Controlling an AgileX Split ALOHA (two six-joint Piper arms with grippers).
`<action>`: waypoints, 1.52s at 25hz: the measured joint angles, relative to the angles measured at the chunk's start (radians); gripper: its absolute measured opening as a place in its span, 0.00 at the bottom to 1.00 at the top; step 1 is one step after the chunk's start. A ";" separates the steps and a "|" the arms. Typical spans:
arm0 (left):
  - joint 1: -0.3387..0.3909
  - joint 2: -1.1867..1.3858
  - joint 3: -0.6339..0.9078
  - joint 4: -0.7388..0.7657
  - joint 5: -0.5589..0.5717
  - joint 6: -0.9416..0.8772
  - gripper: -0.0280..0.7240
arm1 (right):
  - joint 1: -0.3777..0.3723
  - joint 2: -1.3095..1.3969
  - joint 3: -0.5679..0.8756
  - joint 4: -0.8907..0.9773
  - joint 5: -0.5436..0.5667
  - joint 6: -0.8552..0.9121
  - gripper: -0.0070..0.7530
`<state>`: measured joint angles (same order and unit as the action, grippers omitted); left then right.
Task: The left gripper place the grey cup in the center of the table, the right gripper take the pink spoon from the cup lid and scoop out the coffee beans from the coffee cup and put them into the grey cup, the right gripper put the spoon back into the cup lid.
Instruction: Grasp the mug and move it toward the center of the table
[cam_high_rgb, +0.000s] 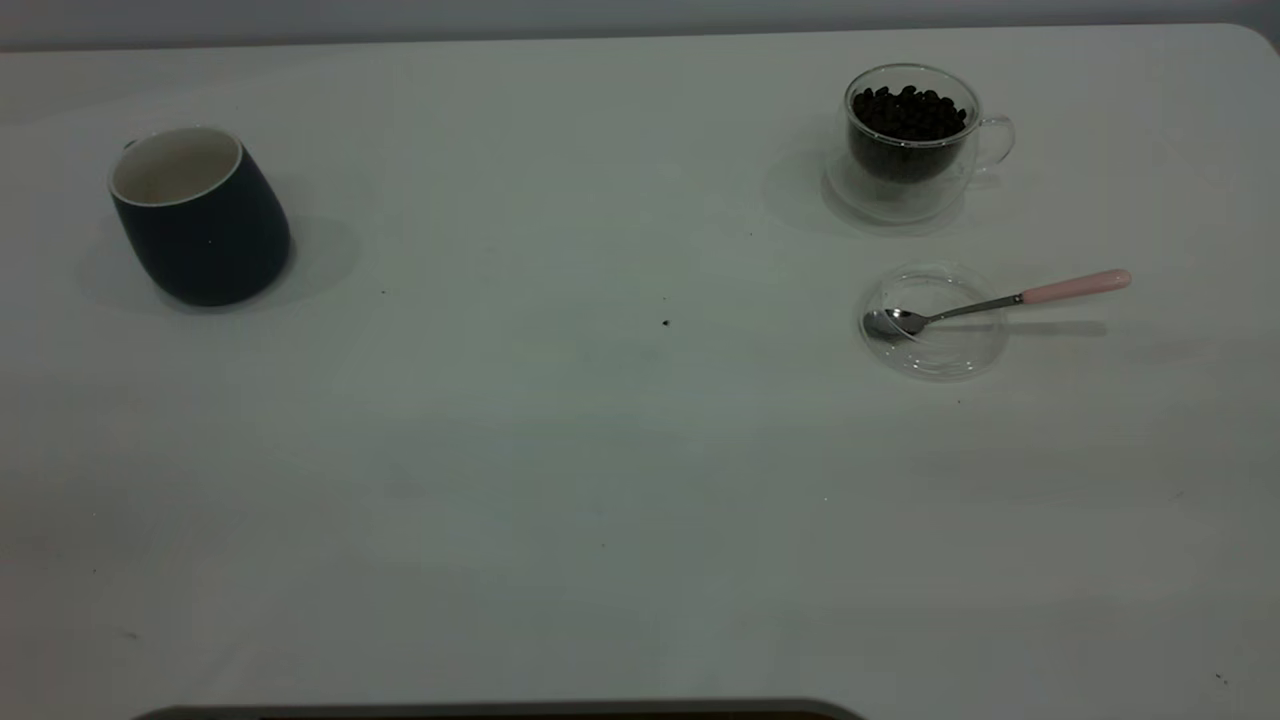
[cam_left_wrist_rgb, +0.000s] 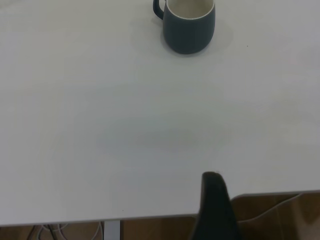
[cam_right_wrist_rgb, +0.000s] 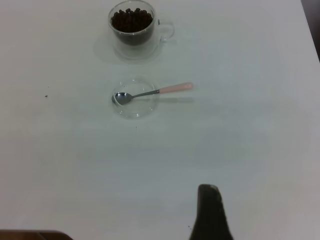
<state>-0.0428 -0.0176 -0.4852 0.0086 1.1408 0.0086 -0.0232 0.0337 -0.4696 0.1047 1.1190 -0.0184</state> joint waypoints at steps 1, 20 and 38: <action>0.000 0.000 0.000 0.000 0.000 0.000 0.82 | 0.000 0.000 0.000 0.000 0.000 0.000 0.79; 0.000 0.011 -0.009 0.001 -0.001 -0.026 0.82 | 0.000 0.000 0.000 0.000 0.000 0.000 0.79; 0.018 1.073 -0.306 0.322 -0.509 -0.423 0.82 | 0.000 0.000 0.000 0.000 0.000 0.000 0.79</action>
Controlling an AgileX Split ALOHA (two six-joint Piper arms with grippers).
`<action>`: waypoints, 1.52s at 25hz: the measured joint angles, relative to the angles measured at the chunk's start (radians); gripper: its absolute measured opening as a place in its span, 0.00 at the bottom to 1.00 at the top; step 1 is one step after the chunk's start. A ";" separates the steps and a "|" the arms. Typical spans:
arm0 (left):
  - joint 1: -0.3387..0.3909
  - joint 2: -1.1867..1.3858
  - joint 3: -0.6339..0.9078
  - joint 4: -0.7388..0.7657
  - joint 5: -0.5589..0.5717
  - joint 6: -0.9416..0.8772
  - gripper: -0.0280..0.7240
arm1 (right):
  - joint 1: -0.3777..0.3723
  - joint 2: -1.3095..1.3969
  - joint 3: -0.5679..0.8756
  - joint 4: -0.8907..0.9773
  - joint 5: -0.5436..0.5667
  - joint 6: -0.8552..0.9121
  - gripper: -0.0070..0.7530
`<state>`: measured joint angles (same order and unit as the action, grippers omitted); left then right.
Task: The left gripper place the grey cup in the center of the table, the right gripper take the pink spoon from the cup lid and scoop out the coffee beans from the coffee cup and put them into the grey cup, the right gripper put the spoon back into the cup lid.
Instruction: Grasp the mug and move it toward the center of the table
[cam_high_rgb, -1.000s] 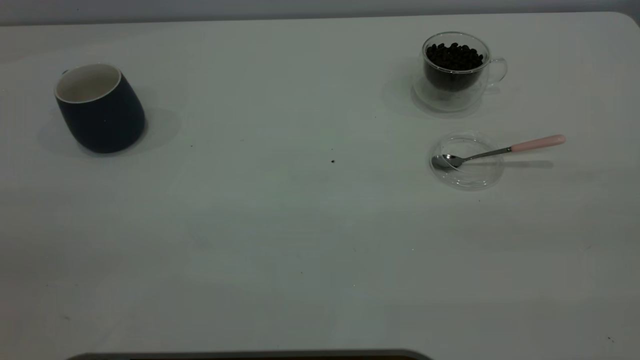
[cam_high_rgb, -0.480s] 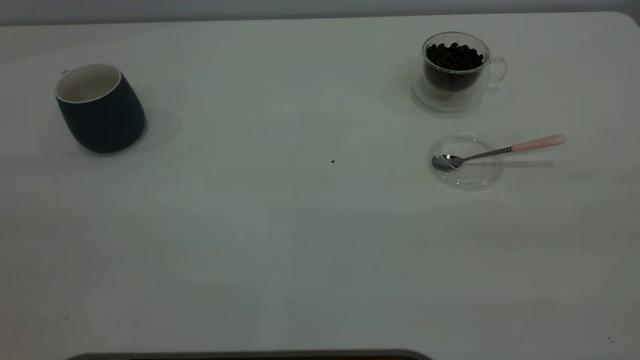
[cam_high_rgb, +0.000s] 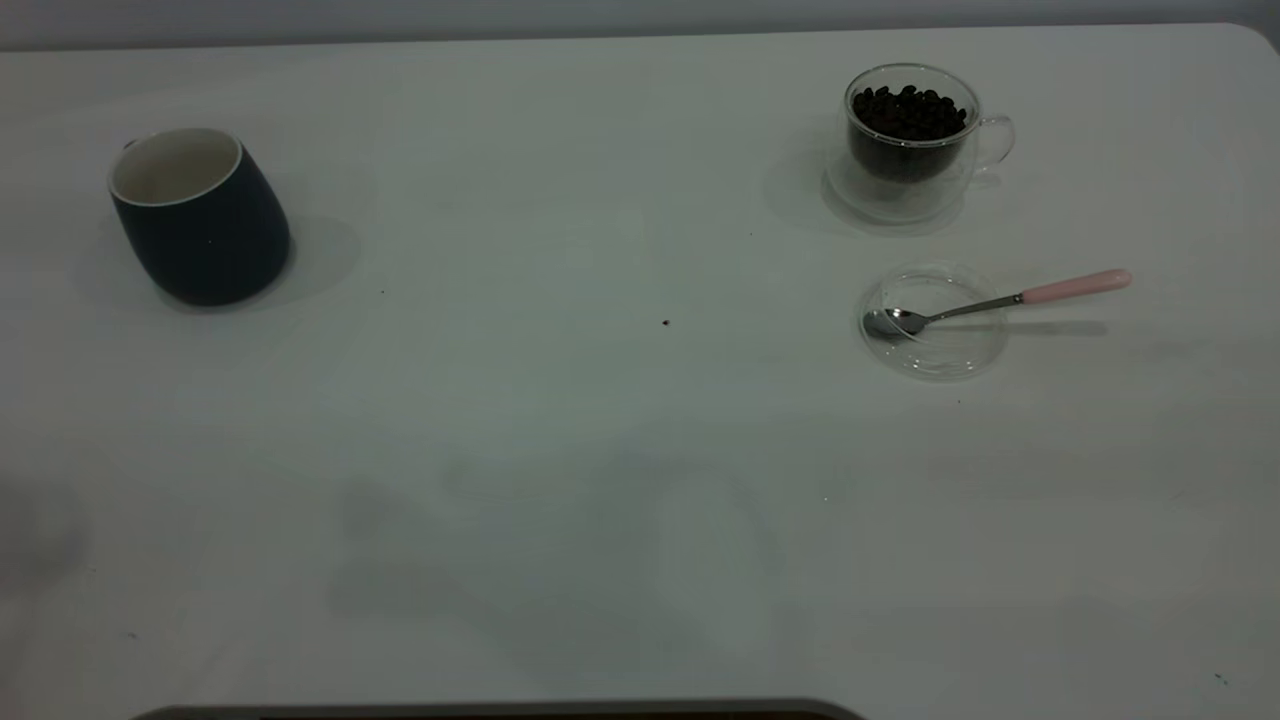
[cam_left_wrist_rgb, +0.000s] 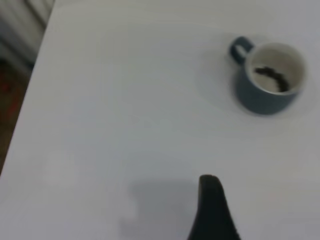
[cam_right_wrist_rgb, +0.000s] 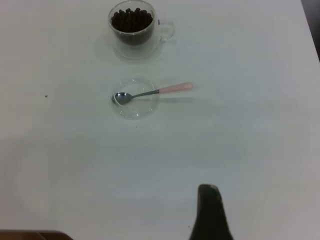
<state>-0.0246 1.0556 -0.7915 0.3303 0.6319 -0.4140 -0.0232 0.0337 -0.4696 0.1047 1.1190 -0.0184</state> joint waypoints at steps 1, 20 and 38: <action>0.021 0.060 -0.019 0.009 -0.020 -0.015 0.82 | 0.000 0.000 0.000 0.000 0.000 0.000 0.79; 0.300 1.062 -0.649 -0.438 0.037 0.827 0.82 | 0.000 0.000 0.000 0.000 0.000 0.000 0.79; 0.249 1.261 -0.722 -0.540 -0.174 1.597 0.82 | 0.000 0.000 0.000 0.000 0.000 0.000 0.79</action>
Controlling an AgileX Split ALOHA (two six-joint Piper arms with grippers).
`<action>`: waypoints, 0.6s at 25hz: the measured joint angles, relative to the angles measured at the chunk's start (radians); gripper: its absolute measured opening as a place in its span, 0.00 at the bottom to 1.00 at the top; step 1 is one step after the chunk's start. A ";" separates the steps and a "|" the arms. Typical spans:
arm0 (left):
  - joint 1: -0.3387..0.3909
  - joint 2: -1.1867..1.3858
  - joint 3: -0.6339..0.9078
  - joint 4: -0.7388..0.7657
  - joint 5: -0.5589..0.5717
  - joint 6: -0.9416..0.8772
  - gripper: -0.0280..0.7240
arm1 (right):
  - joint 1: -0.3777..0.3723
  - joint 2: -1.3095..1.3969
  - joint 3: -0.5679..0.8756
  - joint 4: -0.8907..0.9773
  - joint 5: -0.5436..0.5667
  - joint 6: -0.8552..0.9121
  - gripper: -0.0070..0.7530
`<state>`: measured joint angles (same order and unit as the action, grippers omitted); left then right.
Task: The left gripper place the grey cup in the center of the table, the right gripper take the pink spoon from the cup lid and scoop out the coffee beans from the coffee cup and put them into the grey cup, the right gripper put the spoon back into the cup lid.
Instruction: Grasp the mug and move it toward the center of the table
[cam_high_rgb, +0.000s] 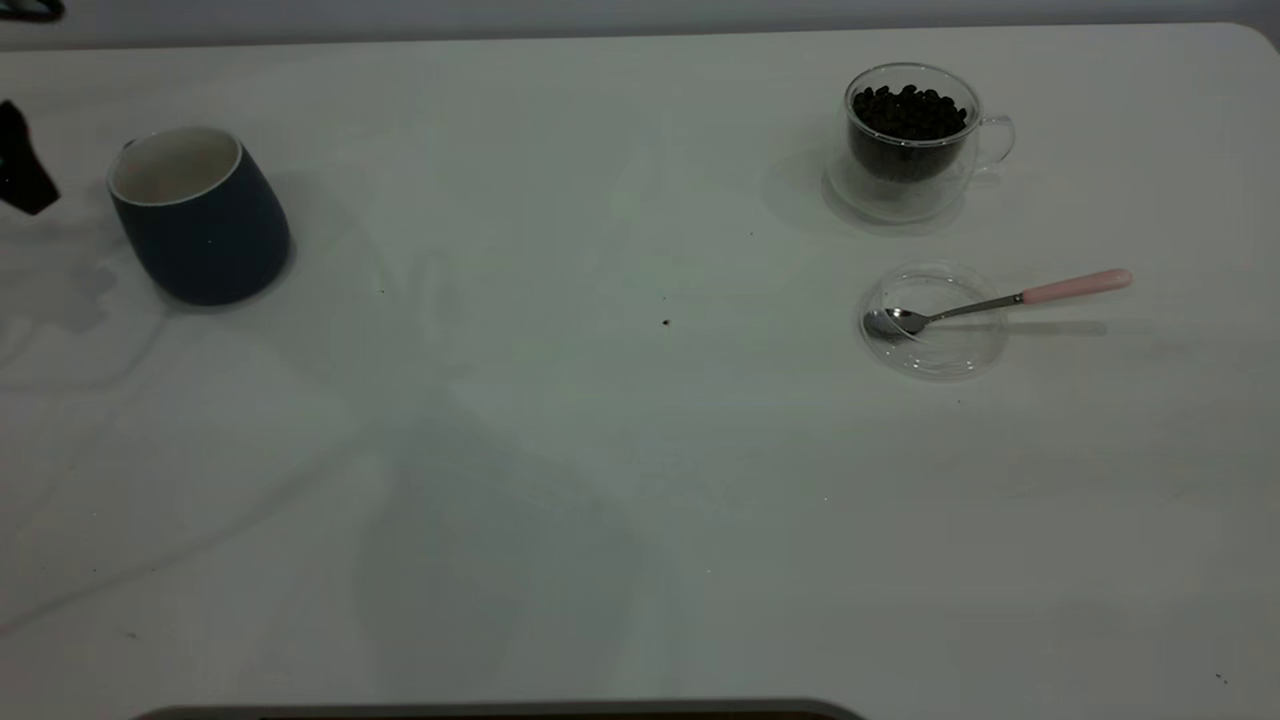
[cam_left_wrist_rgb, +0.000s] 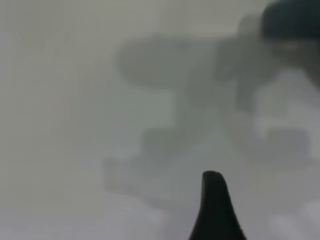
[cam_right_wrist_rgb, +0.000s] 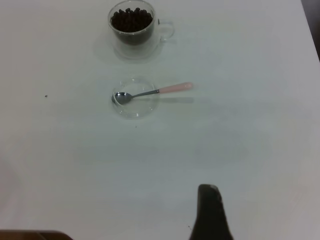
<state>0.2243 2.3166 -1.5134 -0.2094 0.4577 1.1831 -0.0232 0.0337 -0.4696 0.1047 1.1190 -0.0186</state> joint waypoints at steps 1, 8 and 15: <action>-0.012 0.005 0.000 0.000 -0.010 0.046 0.82 | 0.000 0.000 0.000 0.000 0.000 0.000 0.79; -0.088 0.052 0.000 -0.069 -0.031 0.279 0.82 | 0.000 0.000 0.000 0.000 0.000 0.000 0.79; -0.118 0.078 0.000 -0.152 -0.044 0.386 0.82 | 0.000 0.000 0.000 0.000 0.000 0.001 0.79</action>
<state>0.1067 2.3950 -1.5134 -0.3614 0.4141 1.5690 -0.0232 0.0337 -0.4696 0.1047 1.1190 -0.0178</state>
